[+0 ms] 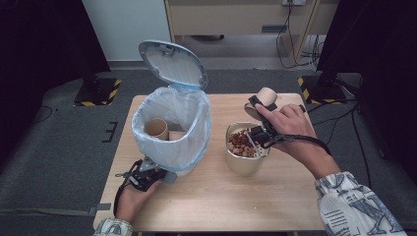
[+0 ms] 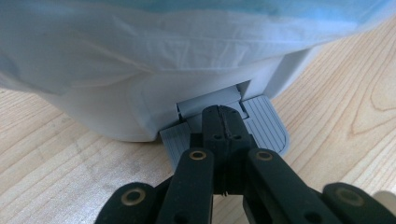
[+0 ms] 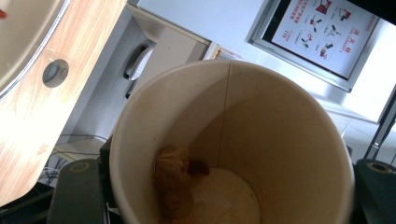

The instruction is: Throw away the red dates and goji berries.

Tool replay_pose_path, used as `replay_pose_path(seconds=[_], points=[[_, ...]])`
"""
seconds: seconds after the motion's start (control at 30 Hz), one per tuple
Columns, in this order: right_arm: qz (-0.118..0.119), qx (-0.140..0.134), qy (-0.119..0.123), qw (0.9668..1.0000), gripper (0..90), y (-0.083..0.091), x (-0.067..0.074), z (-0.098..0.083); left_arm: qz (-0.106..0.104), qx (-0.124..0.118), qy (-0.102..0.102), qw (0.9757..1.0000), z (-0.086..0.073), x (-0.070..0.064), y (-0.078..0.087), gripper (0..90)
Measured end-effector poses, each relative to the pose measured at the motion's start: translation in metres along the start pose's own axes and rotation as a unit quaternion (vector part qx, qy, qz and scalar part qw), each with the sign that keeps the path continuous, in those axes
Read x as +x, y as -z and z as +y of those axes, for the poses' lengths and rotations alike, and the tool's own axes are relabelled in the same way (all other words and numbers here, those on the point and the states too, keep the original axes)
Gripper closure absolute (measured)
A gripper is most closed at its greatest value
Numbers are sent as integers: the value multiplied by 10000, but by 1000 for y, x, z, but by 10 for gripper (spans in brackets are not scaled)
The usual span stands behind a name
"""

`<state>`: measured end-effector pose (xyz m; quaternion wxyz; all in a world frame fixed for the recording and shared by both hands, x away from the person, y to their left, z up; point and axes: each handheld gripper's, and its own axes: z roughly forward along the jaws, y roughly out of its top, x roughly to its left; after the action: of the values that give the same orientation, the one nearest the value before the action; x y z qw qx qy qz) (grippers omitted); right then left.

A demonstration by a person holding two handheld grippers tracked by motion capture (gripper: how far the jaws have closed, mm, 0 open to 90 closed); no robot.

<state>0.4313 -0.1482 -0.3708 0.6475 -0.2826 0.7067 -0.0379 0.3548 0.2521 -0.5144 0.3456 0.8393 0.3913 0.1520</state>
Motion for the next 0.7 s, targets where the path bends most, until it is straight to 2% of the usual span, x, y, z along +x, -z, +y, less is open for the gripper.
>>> replay_pose_path(seconds=[0.17, 0.33, 0.37, 0.43, 0.47, 0.5, 0.53, 0.57, 0.6, 0.63, 0.7], points=[[35, -79, 44, 10000, 291, 2, 0, 2, 2, 0, -2, 10000, 0, 0, 0, 900], [-137, 138, -96, 9998, 292, 4, -4, -3, -7, -2, 6, 10000, 0, 0, 0, 900], [-17, -64, 96, 9999, 292, 5, 0, 3, -6, -2, 6, 10000, 0, 0, 0, 900], [101, -139, 390, 9991, 292, 4, 6, 8, -3, 1, 2, 10000, 0, 0, 0, 900], [101, -71, 322, 9994, 292, 3, 6, 6, 1, 6, 1, 10000, 0, 0, 0, 900], [-11, 129, 90, 9999, 295, 1, 3, -1, 2, 6, 1, 10000, 0, 0, 0, 900], [-76, 177, 17, 9998, 296, 0, 0, -3, 5, 6, -1, 10000, 0, 0, 0, 900], [-8, 88, 72, 9999, 297, 2, 2, 2, -2, 2, 4, 10000, 0, 0, 0, 900], [54, -124, 417, 9990, 298, 3, 6, 10, -6, -3, 11, 10000, 0, 0, 0, 900], [106, -190, 585, 9980, 297, 4, 9, 15, -7, -5, 12, 10000, 0, 0, 0, 900], [-7, -50, 336, 9994, 297, 3, 4, 11, 0, 1, 7, 10000, 0, 0, 0, 900]])
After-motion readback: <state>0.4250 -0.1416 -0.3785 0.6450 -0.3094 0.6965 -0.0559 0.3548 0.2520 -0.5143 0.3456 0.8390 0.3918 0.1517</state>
